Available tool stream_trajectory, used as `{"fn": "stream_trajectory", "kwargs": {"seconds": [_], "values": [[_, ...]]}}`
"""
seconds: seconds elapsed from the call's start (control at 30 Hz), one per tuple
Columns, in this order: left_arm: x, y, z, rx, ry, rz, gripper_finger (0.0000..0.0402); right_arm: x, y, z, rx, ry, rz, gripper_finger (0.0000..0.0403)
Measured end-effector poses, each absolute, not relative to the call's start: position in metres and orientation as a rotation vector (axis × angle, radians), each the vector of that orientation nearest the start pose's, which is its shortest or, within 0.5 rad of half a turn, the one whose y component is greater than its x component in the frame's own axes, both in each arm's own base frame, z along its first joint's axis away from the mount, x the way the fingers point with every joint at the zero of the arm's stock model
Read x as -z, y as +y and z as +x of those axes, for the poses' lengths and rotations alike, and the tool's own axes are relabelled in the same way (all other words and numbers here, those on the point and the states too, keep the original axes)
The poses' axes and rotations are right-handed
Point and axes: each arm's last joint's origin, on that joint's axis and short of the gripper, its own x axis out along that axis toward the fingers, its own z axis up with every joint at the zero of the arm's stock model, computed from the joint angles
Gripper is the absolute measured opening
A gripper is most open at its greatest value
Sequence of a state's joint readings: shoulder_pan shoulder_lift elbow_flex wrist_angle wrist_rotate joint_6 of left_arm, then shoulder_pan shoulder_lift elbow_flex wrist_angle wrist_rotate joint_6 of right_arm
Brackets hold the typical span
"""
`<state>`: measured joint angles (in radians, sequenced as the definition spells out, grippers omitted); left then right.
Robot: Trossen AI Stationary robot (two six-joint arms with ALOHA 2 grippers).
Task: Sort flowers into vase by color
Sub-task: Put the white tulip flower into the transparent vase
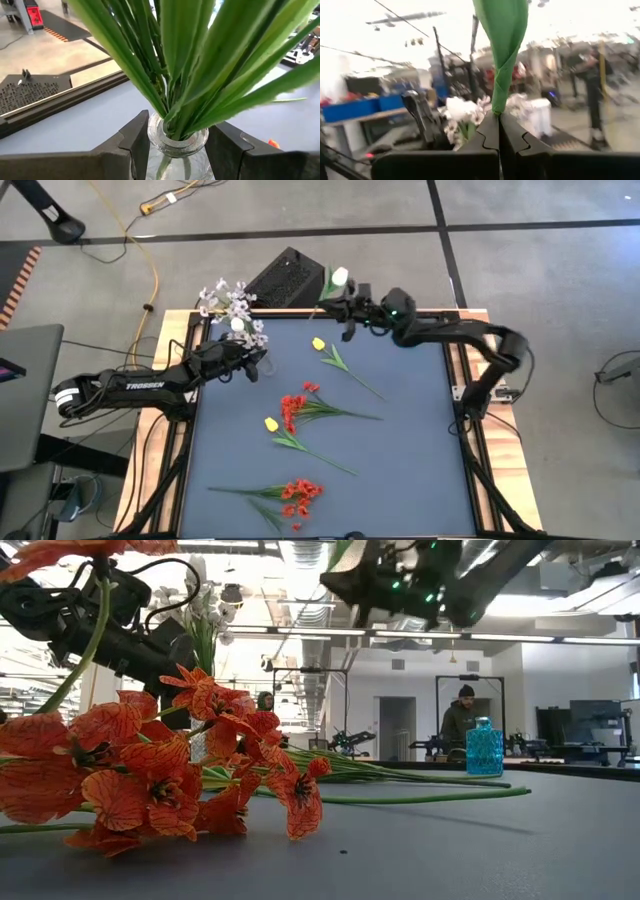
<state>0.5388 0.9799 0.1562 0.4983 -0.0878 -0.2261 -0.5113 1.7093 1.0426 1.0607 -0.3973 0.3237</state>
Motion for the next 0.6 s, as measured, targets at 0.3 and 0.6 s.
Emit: {"fn": "stream_trajectory", "kwargs": {"seconds": [0.3, 0.6], "values": [[-0.155, 0.089, 0.152, -0.485, 0.298, -0.137, 0.0142, -0.274, -0.177, 0.394, -0.096, -0.449, 0.180, 0.0017], [-0.159, 0.088, 0.156, -0.402, 0.315, -0.085, 0.0141, -0.282, -0.172, 0.410, -0.092, -0.405, 0.049, 0.0017]]}}
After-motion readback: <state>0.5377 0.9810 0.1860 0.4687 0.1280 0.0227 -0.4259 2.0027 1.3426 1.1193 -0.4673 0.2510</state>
